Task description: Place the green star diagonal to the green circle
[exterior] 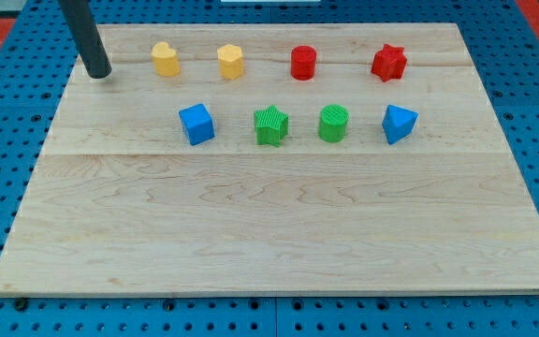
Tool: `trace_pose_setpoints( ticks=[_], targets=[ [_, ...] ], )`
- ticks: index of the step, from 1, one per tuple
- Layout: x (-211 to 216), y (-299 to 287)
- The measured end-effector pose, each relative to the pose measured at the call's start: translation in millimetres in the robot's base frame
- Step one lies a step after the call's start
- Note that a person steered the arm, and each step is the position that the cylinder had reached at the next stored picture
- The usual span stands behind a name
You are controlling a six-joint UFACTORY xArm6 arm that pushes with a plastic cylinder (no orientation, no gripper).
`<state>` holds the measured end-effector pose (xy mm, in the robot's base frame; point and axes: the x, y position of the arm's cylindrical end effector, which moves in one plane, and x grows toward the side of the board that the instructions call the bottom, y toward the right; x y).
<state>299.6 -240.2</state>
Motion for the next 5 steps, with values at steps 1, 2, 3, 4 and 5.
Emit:
trace_pose_setpoints(
  ticks=[1, 2, 3, 4, 5],
  targets=[
    [0.0, 0.0],
    [0.0, -1.0],
    [1.0, -1.5],
    [2.5, -1.5],
    [2.5, -1.5]
  ],
)
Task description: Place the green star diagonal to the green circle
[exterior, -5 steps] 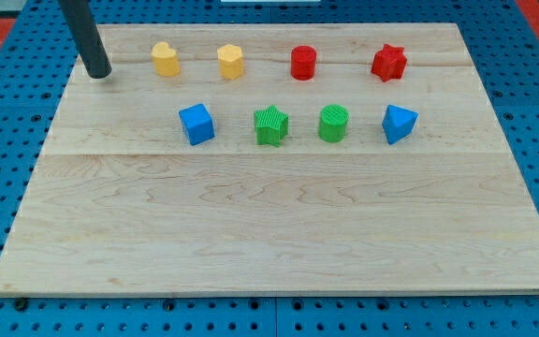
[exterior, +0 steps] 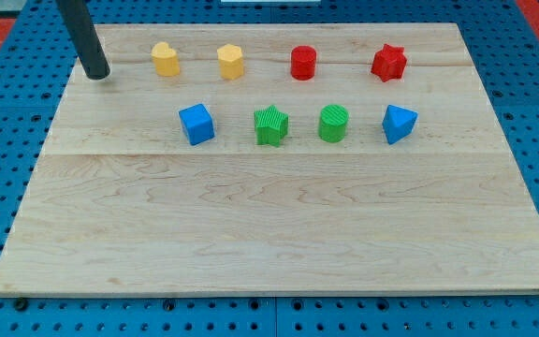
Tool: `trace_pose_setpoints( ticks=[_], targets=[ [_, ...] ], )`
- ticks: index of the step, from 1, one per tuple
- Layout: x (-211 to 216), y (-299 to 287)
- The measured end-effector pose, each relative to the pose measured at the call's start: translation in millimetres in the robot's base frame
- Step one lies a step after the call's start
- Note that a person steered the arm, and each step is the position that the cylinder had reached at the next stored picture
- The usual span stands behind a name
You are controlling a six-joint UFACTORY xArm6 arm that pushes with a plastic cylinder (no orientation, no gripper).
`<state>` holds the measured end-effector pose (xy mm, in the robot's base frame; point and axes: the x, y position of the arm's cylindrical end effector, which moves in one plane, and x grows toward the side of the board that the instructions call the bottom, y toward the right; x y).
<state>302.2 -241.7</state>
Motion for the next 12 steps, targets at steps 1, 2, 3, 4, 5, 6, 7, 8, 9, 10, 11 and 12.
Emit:
trace_pose_setpoints(
  ticks=[1, 2, 3, 4, 5, 6, 7, 8, 9, 10, 11, 12],
  targets=[
    [14, 23],
    [25, 109],
    [49, 179],
    [60, 253],
    [130, 278],
    [184, 259],
    [155, 270],
    [106, 259],
    [104, 259],
    [83, 298],
    [82, 265],
    [86, 216]
  ],
)
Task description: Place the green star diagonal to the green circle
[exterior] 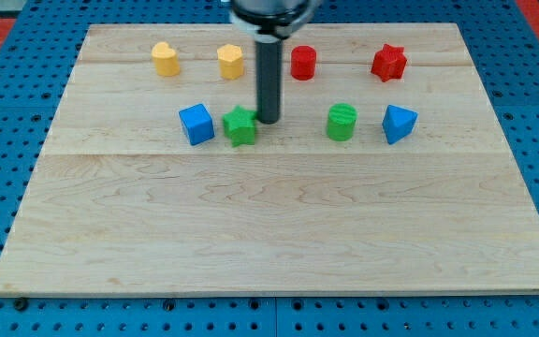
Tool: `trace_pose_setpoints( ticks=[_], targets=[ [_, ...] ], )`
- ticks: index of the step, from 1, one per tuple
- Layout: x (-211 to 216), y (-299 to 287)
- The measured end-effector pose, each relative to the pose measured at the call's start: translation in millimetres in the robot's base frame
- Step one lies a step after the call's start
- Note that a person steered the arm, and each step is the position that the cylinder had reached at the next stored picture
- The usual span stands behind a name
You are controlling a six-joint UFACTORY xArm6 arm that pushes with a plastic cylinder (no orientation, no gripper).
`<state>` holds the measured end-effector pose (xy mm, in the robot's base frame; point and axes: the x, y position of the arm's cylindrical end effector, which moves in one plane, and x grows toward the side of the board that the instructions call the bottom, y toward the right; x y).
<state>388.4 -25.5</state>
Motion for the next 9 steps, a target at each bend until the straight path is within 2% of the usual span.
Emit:
trace_pose_setpoints(
  ticks=[1, 2, 3, 4, 5, 6, 7, 8, 9],
  targets=[
    [10, -34],
    [54, -58],
    [89, -140],
    [54, -174],
    [111, -218],
    [127, -138],
    [141, -102],
    [142, -101],
    [160, -65]
  ],
)
